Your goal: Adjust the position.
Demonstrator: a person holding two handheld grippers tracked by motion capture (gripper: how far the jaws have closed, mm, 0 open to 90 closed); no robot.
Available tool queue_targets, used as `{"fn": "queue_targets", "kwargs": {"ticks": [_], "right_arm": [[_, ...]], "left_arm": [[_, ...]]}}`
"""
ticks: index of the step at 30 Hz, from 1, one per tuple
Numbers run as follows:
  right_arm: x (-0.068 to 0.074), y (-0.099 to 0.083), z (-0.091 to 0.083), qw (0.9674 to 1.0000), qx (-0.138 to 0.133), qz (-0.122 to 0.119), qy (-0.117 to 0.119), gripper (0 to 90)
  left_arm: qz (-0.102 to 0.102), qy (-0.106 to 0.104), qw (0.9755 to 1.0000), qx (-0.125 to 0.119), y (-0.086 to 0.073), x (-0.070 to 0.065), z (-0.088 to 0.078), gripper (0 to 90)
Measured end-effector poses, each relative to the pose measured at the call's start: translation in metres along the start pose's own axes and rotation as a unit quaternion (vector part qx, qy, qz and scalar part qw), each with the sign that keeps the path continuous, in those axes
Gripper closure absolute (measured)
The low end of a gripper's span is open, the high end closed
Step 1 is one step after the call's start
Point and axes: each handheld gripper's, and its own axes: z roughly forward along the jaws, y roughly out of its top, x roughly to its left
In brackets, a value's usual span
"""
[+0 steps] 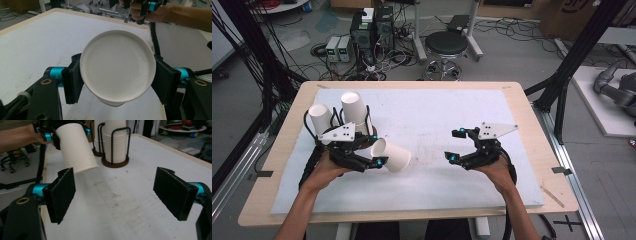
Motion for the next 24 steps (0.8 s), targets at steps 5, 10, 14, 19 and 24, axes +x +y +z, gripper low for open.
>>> {"fn": "queue_targets", "kwargs": {"ticks": [5,10,14,19,24], "right_arm": [[0.004,0.012,0.014,0.9994,0.002,-0.013,0.031,18.5],[0.006,0.022,0.024,0.9984,0.006,-0.025,0.050,18.5],[0.007,0.027,0.028,0.9979,0.005,-0.029,0.057,18.5],[0.008,0.031,0.034,0.9965,0.011,-0.033,0.076,18.5],[0.010,0.032,0.040,0.9956,0.016,-0.034,0.085,18.5]], "left_arm": [[-0.002,-0.011,0.9999,-0.008,0.002,-0.003,0.010,33.9],[-0.003,-0.019,0.9998,-0.011,0.003,-0.004,0.020,33.9],[-0.007,-0.026,0.9995,-0.017,0.003,-0.005,0.027,33.9],[-0.008,-0.034,0.9991,-0.023,0.003,-0.006,0.034,33.9],[-0.009,-0.038,0.9988,-0.031,0.005,-0.006,0.037,33.9]]}}
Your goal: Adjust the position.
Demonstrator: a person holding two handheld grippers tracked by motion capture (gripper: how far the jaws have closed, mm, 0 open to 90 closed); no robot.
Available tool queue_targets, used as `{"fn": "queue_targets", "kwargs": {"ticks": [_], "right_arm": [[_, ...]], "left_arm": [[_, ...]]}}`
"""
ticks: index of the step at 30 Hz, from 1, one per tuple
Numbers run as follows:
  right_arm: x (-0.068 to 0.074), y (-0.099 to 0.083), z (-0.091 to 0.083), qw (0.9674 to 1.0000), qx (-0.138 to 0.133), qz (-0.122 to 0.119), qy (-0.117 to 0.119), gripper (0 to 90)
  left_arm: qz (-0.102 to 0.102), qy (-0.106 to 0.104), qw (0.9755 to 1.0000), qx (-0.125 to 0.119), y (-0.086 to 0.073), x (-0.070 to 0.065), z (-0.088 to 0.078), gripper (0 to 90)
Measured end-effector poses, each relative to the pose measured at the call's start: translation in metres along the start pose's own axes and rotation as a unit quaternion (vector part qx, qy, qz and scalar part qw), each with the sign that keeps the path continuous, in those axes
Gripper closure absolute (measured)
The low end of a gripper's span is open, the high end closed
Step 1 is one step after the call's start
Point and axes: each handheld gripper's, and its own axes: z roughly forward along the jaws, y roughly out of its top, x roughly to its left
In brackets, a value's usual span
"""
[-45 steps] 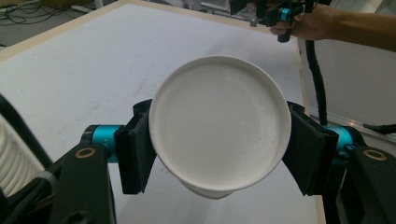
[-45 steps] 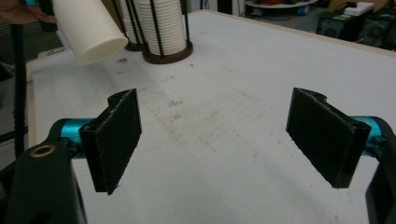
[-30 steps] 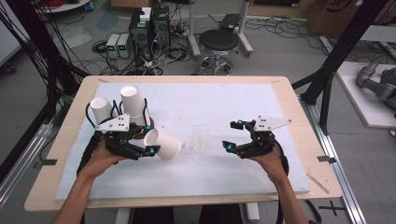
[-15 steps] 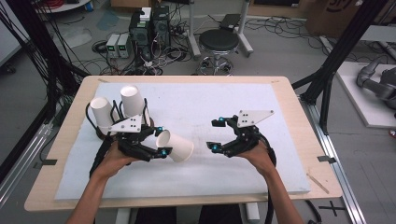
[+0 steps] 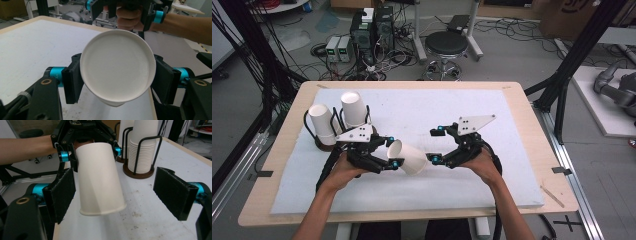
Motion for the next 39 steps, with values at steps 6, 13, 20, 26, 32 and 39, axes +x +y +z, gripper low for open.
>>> {"fn": "queue_targets", "kwargs": {"ticks": [6,13,20,26,32,39], "right_arm": [[0.001,0.003,0.011,0.9998,0.005,-0.003,0.021,18.5],[0.005,0.007,0.025,0.9987,0.008,-0.009,0.049,18.5],[0.006,0.008,0.033,0.9982,0.015,-0.010,0.058,18.6],[0.008,0.007,0.041,0.9976,0.021,-0.011,0.066,18.5],[0.009,0.005,0.046,0.9965,0.024,-0.009,0.080,18.6],[0.011,0.003,0.052,0.9952,0.033,-0.008,0.092,18.6]], "left_arm": [[0.003,-0.012,0.9999,-0.006,0.006,-0.002,0.004,34.0],[0.007,-0.017,0.9998,-0.011,0.010,-0.004,0.004,34.0],[0.011,-0.019,0.9996,-0.017,0.014,-0.007,0.001,34.0],[0.015,-0.026,0.9993,-0.023,0.018,-0.010,0.000,34.0],[0.020,-0.029,0.9990,-0.026,0.021,-0.012,0.001,34.0],[0.023,-0.027,0.9989,-0.031,0.023,-0.013,-0.002,34.0]]}}
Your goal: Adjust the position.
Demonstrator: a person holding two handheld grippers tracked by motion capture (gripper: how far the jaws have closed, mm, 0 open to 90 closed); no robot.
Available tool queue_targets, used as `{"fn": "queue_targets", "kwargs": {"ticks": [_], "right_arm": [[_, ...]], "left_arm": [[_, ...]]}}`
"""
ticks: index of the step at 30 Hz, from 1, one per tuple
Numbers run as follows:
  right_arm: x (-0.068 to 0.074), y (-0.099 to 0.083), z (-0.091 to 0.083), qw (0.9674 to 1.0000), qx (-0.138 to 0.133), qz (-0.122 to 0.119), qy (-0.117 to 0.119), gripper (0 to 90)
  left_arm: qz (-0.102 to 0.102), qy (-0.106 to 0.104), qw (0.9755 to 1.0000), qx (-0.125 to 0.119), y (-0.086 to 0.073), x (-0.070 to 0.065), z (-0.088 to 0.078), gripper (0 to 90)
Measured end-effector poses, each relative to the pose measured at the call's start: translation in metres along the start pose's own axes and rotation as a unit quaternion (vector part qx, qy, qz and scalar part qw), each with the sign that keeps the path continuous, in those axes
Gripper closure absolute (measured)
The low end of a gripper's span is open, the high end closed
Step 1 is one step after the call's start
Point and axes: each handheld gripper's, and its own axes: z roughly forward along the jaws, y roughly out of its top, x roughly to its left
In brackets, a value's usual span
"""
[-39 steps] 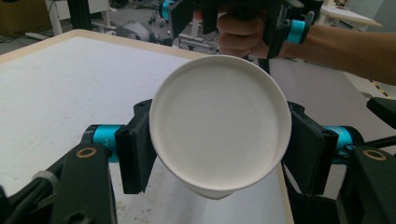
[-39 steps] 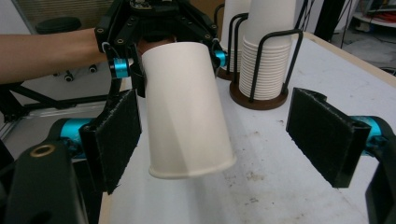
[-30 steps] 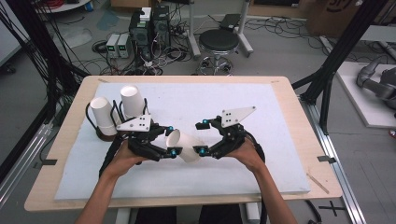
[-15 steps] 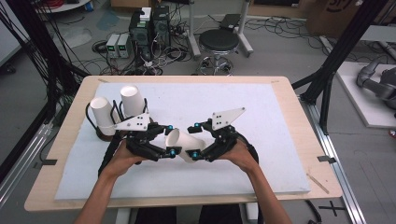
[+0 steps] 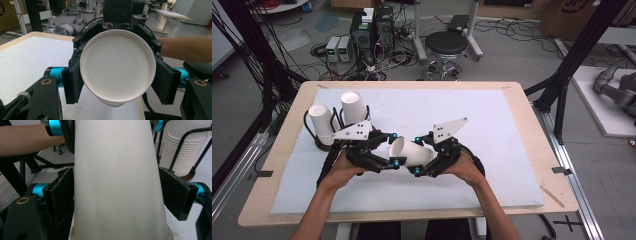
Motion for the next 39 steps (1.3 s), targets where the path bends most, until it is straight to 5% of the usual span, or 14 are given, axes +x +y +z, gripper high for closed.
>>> {"fn": "queue_targets", "kwargs": {"ticks": [11,12,20,27,31,34,39], "right_arm": [[-0.0008,-0.0015,0.0022,1.0000,0.005,-0.006,0.006,19.3],[-0.0009,-0.0015,0.0020,0.9999,0.005,-0.007,0.009,25.7],[0.0008,-0.0010,0.0006,0.9998,0.006,-0.016,0.005,33.6],[0.0021,-0.0006,-0.0001,0.9998,0.007,-0.018,0.005,34.4],[0.0021,-0.0005,-0.0008,0.9998,0.008,-0.015,0.005,34.2],[0.0020,-0.0007,-0.0027,0.9999,0.008,-0.011,0.006,34.0],[0.0019,-0.0007,-0.0032,0.9999,0.009,-0.011,0.008,33.7]], "left_arm": [[0.000,-0.002,1.0000,-0.008,0.0017,-0.0005,-0.0052,34.0],[0.000,-0.003,1.0000,-0.008,0.0018,-0.0006,-0.0053,34.0],[0.001,-0.006,1.0000,-0.007,0.0012,0.0000,-0.0058,35.5],[0.002,-0.008,0.9999,-0.009,0.0008,-0.0005,-0.0060,35.3],[0.012,-0.002,0.9999,-0.003,-0.0003,-0.0025,-0.0061,23.1],[0.009,0.009,0.9999,0.001,-0.0015,-0.0019,-0.0072,3.5],[0.004,0.018,0.9998,0.013,-0.0024,-0.0004,-0.0086,1.7]]}}
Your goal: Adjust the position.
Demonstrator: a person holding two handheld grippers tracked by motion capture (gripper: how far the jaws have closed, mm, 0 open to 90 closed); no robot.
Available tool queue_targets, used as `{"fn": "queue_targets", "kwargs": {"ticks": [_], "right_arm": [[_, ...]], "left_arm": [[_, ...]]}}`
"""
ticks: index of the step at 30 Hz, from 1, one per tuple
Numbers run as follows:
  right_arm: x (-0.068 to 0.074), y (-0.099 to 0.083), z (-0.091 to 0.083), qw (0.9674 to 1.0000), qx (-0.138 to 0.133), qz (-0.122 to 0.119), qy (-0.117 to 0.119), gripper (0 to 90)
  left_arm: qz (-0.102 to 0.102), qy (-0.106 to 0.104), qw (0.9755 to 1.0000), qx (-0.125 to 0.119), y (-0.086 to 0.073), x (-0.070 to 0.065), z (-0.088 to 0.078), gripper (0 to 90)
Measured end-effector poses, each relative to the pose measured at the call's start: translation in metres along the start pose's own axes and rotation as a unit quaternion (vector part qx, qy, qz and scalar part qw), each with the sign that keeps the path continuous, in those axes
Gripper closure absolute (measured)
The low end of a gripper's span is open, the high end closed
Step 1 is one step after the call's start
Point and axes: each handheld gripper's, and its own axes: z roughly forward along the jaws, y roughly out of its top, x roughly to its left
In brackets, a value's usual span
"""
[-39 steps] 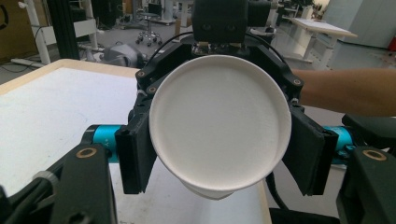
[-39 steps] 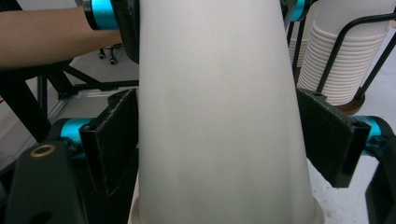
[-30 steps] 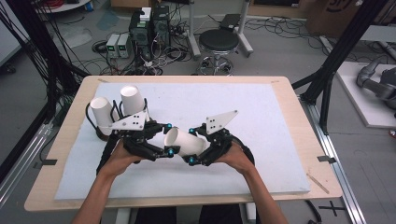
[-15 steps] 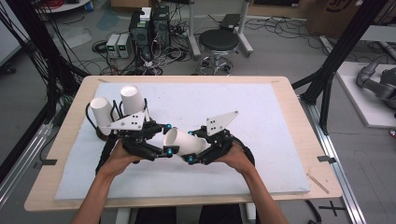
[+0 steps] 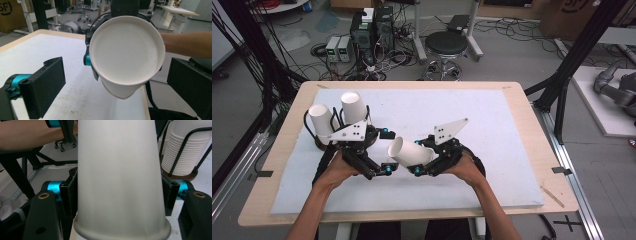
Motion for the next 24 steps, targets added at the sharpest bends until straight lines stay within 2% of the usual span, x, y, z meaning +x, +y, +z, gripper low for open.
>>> {"fn": "queue_targets", "kwargs": {"ticks": [8,11,14,15,18,19,20,21,23,24], "right_arm": [[0.000,0.000,-0.001,1.0000,0.001,0.000,-0.002,33.4],[0.000,0.002,-0.002,0.9999,0.009,0.003,-0.002,33.4],[0.000,0.003,-0.003,0.9999,0.017,0.003,-0.002,33.4],[0.000,0.004,-0.004,0.9998,0.021,0.005,-0.003,33.4],[-0.001,0.007,-0.005,0.9994,0.035,0.002,-0.006,33.3],[-0.001,0.009,-0.005,0.9988,0.048,0.001,-0.009,33.0],[-0.001,0.009,-0.005,0.9988,0.048,0.001,-0.009,33.0],[-0.001,0.011,-0.005,0.9980,0.062,0.003,-0.009,32.9],[-0.001,0.012,-0.005,0.9975,0.070,0.001,-0.010,32.9],[-0.001,0.014,-0.005,0.9966,0.082,-0.004,-0.012,32.8]], "left_arm": [[0.008,0.009,0.9997,0.019,0.002,-0.001,-0.002,1.7],[0.017,0.014,0.9985,0.051,0.007,-0.003,-0.004,1.7],[0.019,0.016,0.9944,0.103,0.014,-0.004,-0.007,1.7],[0.019,0.015,0.9920,0.124,0.017,-0.005,-0.007,1.7],[0.034,0.018,0.9816,0.187,0.025,-0.004,-0.010,1.7],[0.033,0.021,0.9783,0.203,0.027,-0.004,-0.010,1.7],[0.029,0.021,0.9752,0.218,0.029,-0.003,-0.010,1.7],[0.029,0.020,0.9706,0.238,0.031,-0.003,-0.010,1.7],[0.043,0.024,0.9571,0.286,0.034,-0.001,-0.009,1.8],[0.040,0.024,0.9545,0.295,0.035,-0.002,-0.008,1.7]]}}
